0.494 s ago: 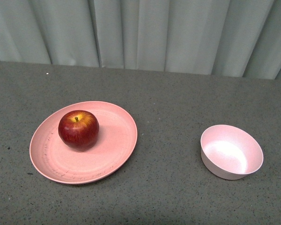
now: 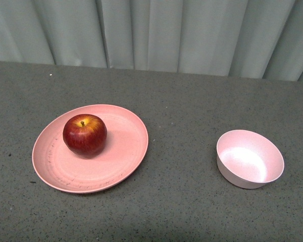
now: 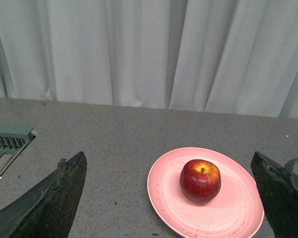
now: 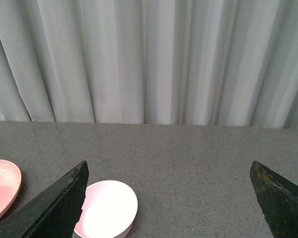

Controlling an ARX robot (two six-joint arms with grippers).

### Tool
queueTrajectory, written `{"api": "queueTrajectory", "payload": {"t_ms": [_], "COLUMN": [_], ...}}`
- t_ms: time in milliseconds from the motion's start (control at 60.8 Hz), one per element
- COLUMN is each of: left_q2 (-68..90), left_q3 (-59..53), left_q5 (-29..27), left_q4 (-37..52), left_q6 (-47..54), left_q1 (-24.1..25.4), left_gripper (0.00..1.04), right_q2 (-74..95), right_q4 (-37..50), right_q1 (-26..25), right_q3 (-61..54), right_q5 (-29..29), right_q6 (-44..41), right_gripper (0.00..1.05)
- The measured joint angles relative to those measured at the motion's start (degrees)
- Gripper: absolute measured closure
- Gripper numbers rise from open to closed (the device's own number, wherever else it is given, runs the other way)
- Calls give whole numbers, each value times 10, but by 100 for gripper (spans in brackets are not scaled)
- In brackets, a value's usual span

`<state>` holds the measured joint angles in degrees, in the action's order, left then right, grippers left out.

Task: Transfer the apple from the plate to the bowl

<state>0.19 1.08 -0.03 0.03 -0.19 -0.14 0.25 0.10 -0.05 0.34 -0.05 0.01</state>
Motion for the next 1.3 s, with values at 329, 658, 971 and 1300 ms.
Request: {"api": "queueTrajectory", "payload": {"t_ms": [329, 658, 971, 1300], "left_q2": [0, 0, 0, 0], "left_q3": [0, 0, 0, 0], "left_q5": [0, 0, 0, 0], "left_q4": [0, 0, 0, 0], "left_q6": [0, 0, 0, 0], "left_q1": [0, 0, 0, 0], "left_gripper": [7, 7, 7, 7], "right_q2": [0, 0, 0, 0], "right_q4": [0, 0, 0, 0], "right_q1": [0, 0, 0, 0], "right_q3": [0, 0, 0, 0], "right_q5": [0, 0, 0, 0], "right_q6": [0, 0, 0, 0], "right_gripper": [9, 9, 9, 9]}}
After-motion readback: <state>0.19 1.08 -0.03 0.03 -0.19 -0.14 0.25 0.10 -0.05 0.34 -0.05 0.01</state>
